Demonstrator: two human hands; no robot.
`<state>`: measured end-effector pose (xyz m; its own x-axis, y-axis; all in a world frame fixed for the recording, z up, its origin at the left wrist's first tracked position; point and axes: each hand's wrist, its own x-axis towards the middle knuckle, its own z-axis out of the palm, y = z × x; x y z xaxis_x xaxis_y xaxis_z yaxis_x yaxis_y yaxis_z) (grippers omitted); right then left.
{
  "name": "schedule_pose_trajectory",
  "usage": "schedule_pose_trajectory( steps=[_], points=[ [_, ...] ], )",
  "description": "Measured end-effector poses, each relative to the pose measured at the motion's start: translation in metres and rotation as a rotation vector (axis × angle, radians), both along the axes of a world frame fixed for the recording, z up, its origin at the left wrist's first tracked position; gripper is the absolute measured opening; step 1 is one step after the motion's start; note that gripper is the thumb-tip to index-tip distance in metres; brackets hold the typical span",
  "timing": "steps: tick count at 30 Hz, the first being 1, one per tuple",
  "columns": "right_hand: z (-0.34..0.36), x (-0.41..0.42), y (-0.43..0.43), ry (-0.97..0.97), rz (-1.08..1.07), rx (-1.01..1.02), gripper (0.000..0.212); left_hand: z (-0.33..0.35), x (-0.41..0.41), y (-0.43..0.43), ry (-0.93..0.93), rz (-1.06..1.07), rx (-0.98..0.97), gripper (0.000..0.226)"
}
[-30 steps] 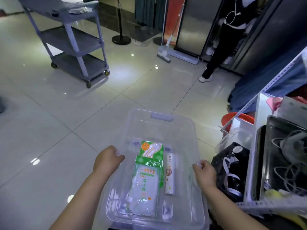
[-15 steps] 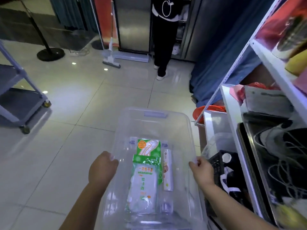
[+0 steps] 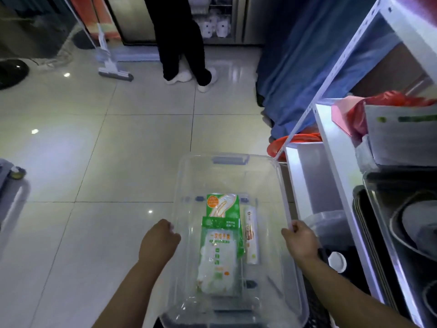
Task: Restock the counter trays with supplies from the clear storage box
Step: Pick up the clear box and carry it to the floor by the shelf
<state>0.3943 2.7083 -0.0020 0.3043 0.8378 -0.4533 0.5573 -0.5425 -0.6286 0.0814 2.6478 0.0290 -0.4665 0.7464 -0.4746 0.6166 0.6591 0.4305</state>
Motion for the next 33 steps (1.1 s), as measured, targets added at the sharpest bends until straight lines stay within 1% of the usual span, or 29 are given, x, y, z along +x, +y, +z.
schedule_pose_trajectory(
  steps=[4,9,12,15,20,25,29,33],
  points=[
    [-0.032,-0.005,0.051,0.051,-0.008,-0.071,0.013,-0.037,-0.008,0.057,0.008,-0.017,-0.034,0.016],
    [-0.097,-0.018,0.11,0.047,-0.045,-0.096,0.01,-0.109,-0.021,0.13,0.015,-0.083,-0.122,0.015],
    [-0.147,-0.023,0.14,0.006,-0.078,-0.135,0.027,-0.164,-0.026,0.172,0.014,-0.119,-0.171,0.016],
    [-0.202,-0.025,0.172,-0.004,-0.113,-0.192,0.035,-0.227,-0.031,0.211,-0.003,-0.167,-0.19,0.021],
    [-0.288,-0.021,0.215,-0.072,-0.108,-0.275,0.038,-0.327,-0.034,0.262,-0.089,-0.264,-0.261,0.012],
    [-0.362,-0.01,0.245,-0.152,-0.126,-0.277,0.037,-0.408,-0.022,0.296,-0.106,-0.315,-0.299,0.005],
    [-0.408,-0.001,0.262,-0.191,-0.158,-0.276,0.034,-0.454,-0.009,0.313,-0.118,-0.351,-0.311,0.006],
    [-0.438,0.006,0.27,-0.199,-0.19,-0.281,0.035,-0.482,0.0,0.32,-0.108,-0.377,-0.316,0.005]
  ],
)
